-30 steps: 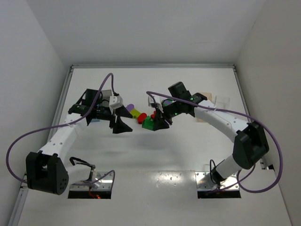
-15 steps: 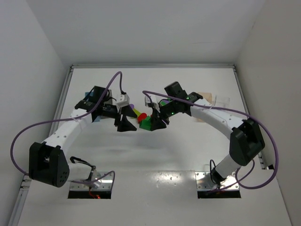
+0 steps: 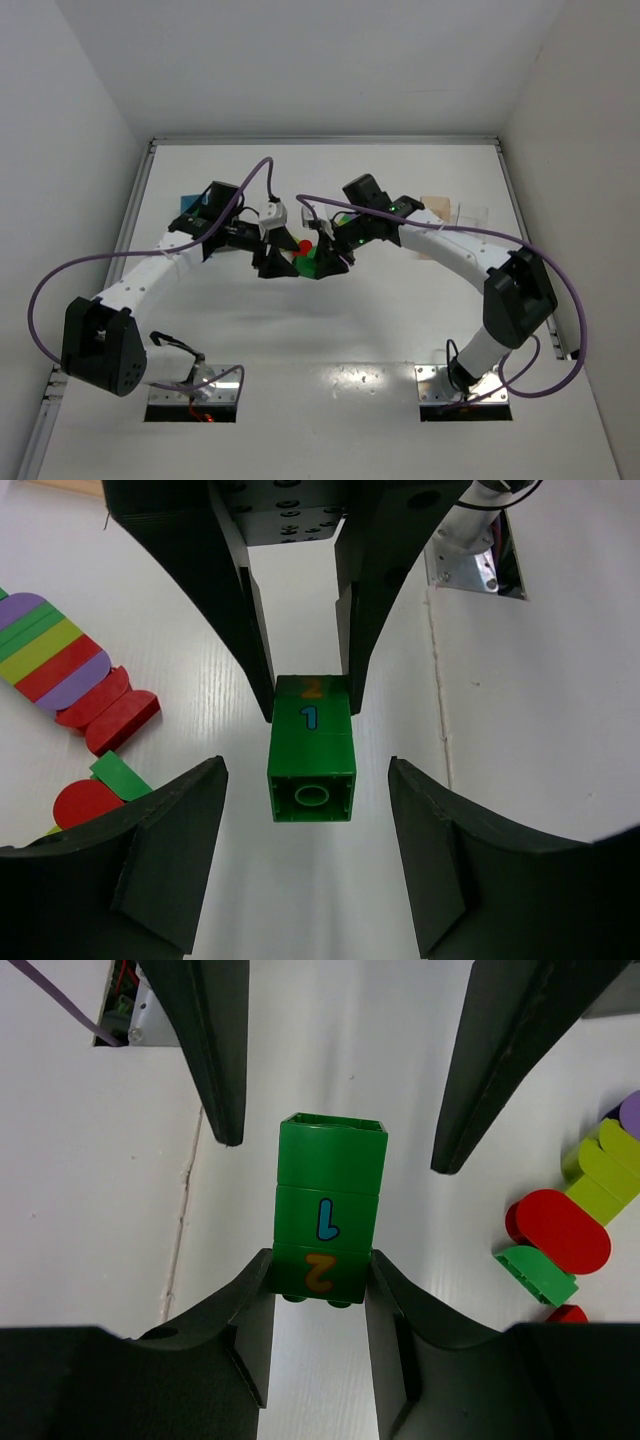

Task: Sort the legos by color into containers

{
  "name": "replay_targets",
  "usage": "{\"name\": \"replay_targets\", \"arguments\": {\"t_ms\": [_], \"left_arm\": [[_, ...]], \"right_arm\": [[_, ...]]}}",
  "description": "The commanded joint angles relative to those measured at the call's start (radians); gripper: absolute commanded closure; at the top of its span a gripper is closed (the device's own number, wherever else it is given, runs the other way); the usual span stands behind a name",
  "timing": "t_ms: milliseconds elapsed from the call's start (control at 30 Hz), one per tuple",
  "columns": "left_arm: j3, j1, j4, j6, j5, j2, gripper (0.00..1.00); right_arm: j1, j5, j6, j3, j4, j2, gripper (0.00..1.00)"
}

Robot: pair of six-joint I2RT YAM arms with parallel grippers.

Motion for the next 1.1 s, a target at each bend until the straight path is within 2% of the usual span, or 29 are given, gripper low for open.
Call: {"name": "replay_targets", "arguments": {"t_ms": [0,100,200,233,367,400,567,867,1000,1067], "left_arm": [[0.033,-0.016,0.052,0.0,0.02,0.014,0.29],[0.033,-0.025,0.052,0.0,0.01,0.014,0.35],[0.033,-0.025,0.052,-0.01,0.001,0.014,0.5],[0.033,-0.025,0.061,-0.02,0.001,0.014,0.59],[0.033,-0.025,0.061,-0.03,-0.034,0.023,0.78],[0.022,-0.025,0.061,-0.03,-0.034,0.011,0.81],[0.022,0.033,0.061,-0.042,-0.045,-0.043,0.88],[0.051,0.169,-0.015,0.004,-0.036,-0.078,0.91],[0.062,0.258,-0.015,-0.068,-0.086,-0.078,0.91],[0.062,0.335,0.009,-0.14,-0.173,-0.078,0.91]], "right_arm": [[0.007,-0.035,-0.002,0.058,0.041,0.014,1.0],[0.007,-0.035,-0.002,0.068,0.041,0.014,1.0],[0.007,-0.035,-0.002,0.068,0.041,0.014,1.0],[0.007,-0.035,-0.002,0.068,0.041,0.014,1.0],[0.007,-0.014,-0.002,0.046,0.041,0.014,1.0],[0.007,-0.014,-0.013,0.026,0.041,0.004,1.0],[-0.002,0.02,-0.04,-0.044,0.028,-0.036,1.0],[-0.034,0.038,-0.04,-0.139,0.028,-0.081,1.0],[-0.045,0.047,-0.04,-0.139,0.028,-0.099,1.0],[-0.045,0.047,-0.04,-0.139,0.038,-0.099,1.0]]}}
